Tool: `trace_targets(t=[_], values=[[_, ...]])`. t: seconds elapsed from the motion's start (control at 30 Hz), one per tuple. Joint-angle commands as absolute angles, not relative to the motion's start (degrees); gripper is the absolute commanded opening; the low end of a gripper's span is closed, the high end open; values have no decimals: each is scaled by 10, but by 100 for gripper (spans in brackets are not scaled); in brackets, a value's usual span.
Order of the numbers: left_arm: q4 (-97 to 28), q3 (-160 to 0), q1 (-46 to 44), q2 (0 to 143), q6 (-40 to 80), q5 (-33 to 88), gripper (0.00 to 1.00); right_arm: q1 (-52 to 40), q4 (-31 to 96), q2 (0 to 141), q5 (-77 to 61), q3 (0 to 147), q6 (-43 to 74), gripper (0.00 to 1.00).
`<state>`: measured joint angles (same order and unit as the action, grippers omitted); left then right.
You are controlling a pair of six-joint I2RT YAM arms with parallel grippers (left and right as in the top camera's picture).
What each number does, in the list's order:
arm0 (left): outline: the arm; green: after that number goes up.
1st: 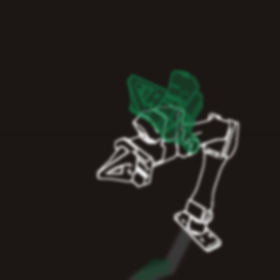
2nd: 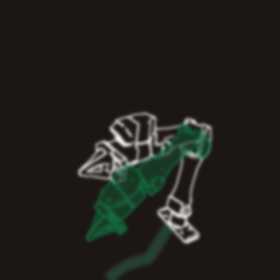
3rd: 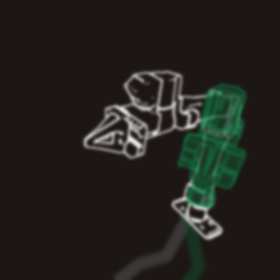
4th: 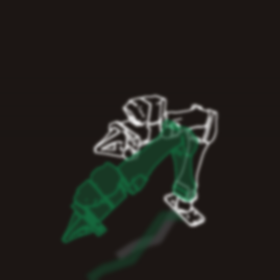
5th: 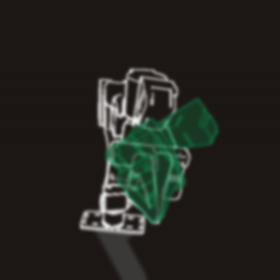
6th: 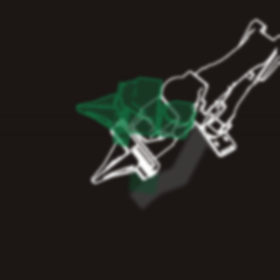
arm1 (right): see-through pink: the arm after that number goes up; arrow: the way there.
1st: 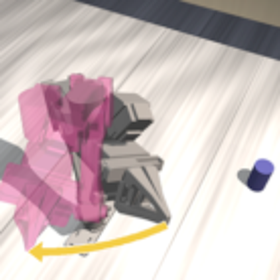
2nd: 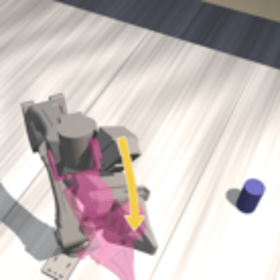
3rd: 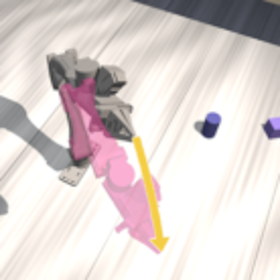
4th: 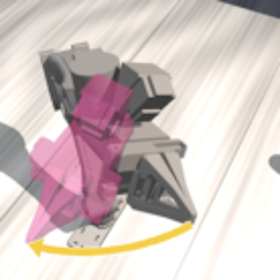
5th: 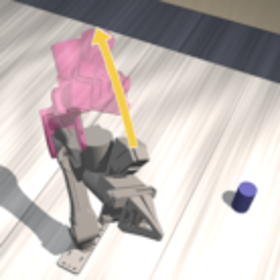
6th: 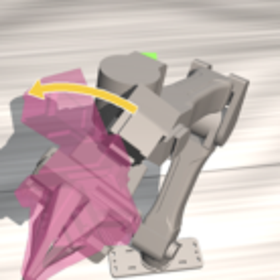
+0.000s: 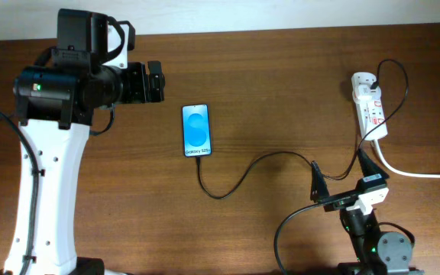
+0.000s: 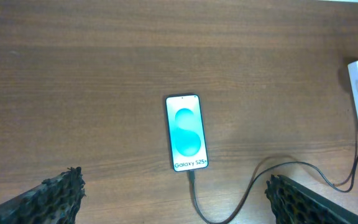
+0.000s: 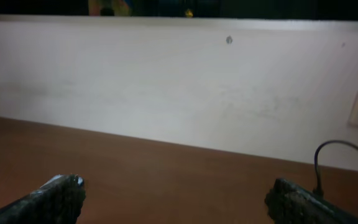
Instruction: Plug charger to phone and switch on socket
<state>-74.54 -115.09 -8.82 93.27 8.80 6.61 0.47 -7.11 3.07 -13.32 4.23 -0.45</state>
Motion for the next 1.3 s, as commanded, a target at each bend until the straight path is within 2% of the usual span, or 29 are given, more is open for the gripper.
trace_targets(t=[0.0, 0.13, 0.67, 0.83, 0.9, 0.97, 1.07, 1.27], values=[[-747, -1154, -85, 925, 85, 66, 99, -1, -80, 2, -130, 4, -6, 98], [-747, -1154, -85, 925, 85, 66, 99, -1, 35, 2, -135, 3, -4, 98], [-747, -1154, -86, 924, 85, 66, 99, 0, 33, 2, -134, 3, -4, 98], [-764, -1115, -97, 838, 85, 57, 99, 0, 33, 2, -134, 3, -4, 98], [-712, -989, -97, 728, 85, 28, 99, 0, 33, 2, -134, 3, -4, 98], [-597, -789, -97, 594, 85, -14, 99, 0, 33, 2, -134, 3, -4, 98], [-488, -546, -97, 416, 85, -29, 100, 0, 33, 2, -134, 3, -4, 98], [-169, -227, -55, 192, 84, -43, 99, -1, 33, 2, -134, 3, -4, 98]])
